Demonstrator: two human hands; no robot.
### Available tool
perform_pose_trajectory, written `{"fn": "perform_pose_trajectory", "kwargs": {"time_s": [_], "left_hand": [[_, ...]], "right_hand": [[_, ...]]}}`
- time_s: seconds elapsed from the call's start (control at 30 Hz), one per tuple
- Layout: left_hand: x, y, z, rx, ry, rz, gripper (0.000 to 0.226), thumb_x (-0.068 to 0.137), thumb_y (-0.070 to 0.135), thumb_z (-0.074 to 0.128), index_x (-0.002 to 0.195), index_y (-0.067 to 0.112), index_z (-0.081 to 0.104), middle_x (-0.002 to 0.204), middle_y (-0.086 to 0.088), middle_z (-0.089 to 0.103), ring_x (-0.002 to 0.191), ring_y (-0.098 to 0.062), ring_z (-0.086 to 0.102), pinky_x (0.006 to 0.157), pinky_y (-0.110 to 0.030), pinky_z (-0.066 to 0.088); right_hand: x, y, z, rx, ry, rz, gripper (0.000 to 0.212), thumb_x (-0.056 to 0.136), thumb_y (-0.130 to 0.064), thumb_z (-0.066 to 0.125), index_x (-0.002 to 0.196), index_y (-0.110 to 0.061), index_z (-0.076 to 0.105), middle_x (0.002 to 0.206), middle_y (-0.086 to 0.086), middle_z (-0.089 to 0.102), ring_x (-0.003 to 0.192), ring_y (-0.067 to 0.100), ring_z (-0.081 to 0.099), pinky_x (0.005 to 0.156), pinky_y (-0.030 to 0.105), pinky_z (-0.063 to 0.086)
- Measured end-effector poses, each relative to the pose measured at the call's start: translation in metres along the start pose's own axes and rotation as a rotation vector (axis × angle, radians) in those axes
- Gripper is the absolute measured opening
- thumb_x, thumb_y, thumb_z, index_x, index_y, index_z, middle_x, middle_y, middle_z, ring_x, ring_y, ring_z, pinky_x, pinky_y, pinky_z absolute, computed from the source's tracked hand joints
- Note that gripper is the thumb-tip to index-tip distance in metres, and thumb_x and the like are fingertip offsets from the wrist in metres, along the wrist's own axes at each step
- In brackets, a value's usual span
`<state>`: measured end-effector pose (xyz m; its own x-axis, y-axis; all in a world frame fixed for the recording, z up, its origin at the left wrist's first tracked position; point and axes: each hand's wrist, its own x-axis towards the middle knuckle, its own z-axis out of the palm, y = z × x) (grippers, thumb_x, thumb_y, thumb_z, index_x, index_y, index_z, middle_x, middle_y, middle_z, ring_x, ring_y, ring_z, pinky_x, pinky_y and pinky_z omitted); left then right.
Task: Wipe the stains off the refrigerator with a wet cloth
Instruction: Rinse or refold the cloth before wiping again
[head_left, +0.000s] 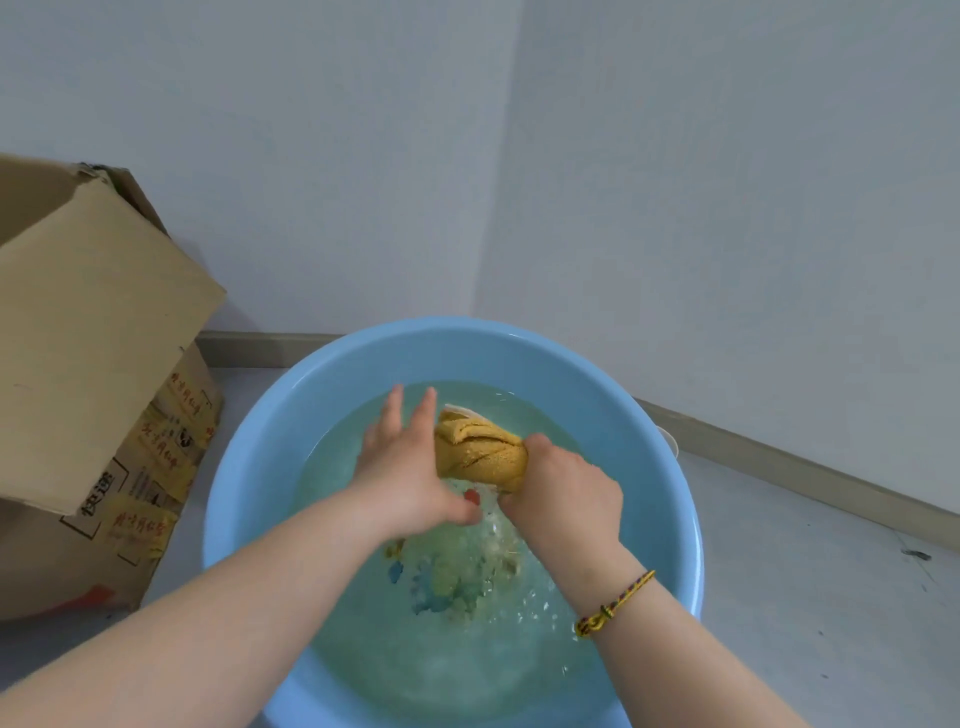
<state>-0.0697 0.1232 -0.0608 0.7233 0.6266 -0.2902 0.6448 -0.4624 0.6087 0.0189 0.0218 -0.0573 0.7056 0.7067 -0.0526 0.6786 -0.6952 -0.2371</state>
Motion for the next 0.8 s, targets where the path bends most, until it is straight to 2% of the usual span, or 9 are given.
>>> {"fn": "perform_pose_trajectory", "kwargs": {"time_s": [0.07,0.13,0.2,0.27,0.37,0.5,0.57,0.67,0.8], "left_hand": [[-0.005,0.003,-0.004,-0.736,-0.160,-0.176,0.099,0.072,0.031,0.074,0.146,0.019,0.010,0.152,-0.006,0.017,0.137,-0.025,0.026,0.111,-0.037,0.022],[-0.003,0.009,-0.002,-1.163,-0.241,-0.274,0.053,0.078,0.031,0.065,0.124,0.012,0.048,0.113,-0.007,0.060,0.103,-0.020,0.057,0.101,-0.038,0.040],[0.001,0.016,0.001,-1.324,-0.176,-0.338,0.021,0.080,0.031,0.063,0.085,0.012,0.056,0.065,-0.003,0.061,0.063,-0.014,0.060,0.068,-0.029,0.054],[0.006,0.018,0.004,-1.409,-0.103,-0.392,0.026,0.082,0.027,0.064,0.067,0.013,0.049,0.047,-0.001,0.051,0.043,-0.013,0.054,0.043,-0.019,0.049],[0.015,0.020,0.005,-1.551,-0.037,-0.357,0.018,0.084,0.012,0.060,0.069,0.013,0.052,0.054,0.000,0.054,0.043,-0.009,0.053,0.041,-0.014,0.046],[0.022,0.021,0.011,-1.559,0.145,-0.223,0.020,0.083,0.009,0.061,0.065,0.015,0.053,0.041,0.007,0.054,0.034,-0.004,0.050,0.040,-0.011,0.043],[0.023,0.022,0.011,-1.515,0.206,-0.189,0.029,0.082,0.020,0.062,0.058,0.014,0.048,0.036,0.006,0.048,0.032,-0.005,0.047,0.039,-0.011,0.040],[0.026,0.025,0.010,-1.473,0.238,-0.167,0.045,0.085,0.035,0.057,0.051,0.015,0.038,0.033,0.004,0.041,0.029,-0.009,0.042,0.037,-0.011,0.035],[0.025,0.024,0.011,-1.535,0.207,-0.176,0.047,0.091,0.034,0.048,0.052,0.014,0.031,0.031,0.004,0.036,0.026,-0.009,0.037,0.036,-0.011,0.032]], "right_hand": [[0.001,0.003,0.001,-0.180,0.246,-0.108,0.034,0.059,-0.027,0.076,0.081,-0.016,0.053,0.078,0.003,0.064,0.074,0.024,0.063,0.054,0.024,0.022],[0.002,0.001,0.011,-0.274,0.467,-0.194,0.037,0.032,-0.019,0.080,0.059,-0.015,0.055,0.050,-0.002,0.054,0.047,0.021,0.054,0.054,0.026,0.022],[0.001,-0.001,0.026,-0.221,0.677,-0.405,0.017,0.046,-0.009,0.062,0.061,-0.014,0.053,0.050,-0.001,0.050,0.053,0.023,0.053,0.065,0.032,0.032],[-0.001,-0.004,0.035,-0.111,0.729,-0.540,0.017,0.061,-0.001,0.043,0.073,-0.012,0.046,0.057,0.002,0.051,0.069,0.023,0.050,0.080,0.035,0.041],[-0.007,-0.009,0.033,0.113,0.577,-0.420,0.019,0.066,-0.002,0.052,0.081,-0.011,0.046,0.063,0.003,0.055,0.065,0.023,0.051,0.062,0.024,0.036],[-0.011,-0.021,0.022,0.621,-0.060,0.040,0.020,0.075,-0.007,0.060,0.076,-0.021,0.045,0.076,0.007,0.062,0.075,0.028,0.061,0.064,0.030,0.048],[-0.007,-0.021,0.023,0.689,-0.130,0.028,0.025,0.076,-0.009,0.062,0.066,-0.022,0.043,0.067,0.009,0.063,0.065,0.029,0.063,0.058,0.031,0.053],[-0.006,-0.021,0.016,0.875,-0.317,0.078,0.026,0.076,-0.003,0.062,0.059,-0.016,0.047,0.052,0.005,0.053,0.040,0.016,0.050,0.037,0.020,0.039],[-0.005,-0.018,0.006,1.035,-0.589,0.137,0.030,0.073,0.005,0.060,0.051,-0.011,0.048,0.036,-0.002,0.045,0.026,0.009,0.035,0.036,0.013,0.026]]}}
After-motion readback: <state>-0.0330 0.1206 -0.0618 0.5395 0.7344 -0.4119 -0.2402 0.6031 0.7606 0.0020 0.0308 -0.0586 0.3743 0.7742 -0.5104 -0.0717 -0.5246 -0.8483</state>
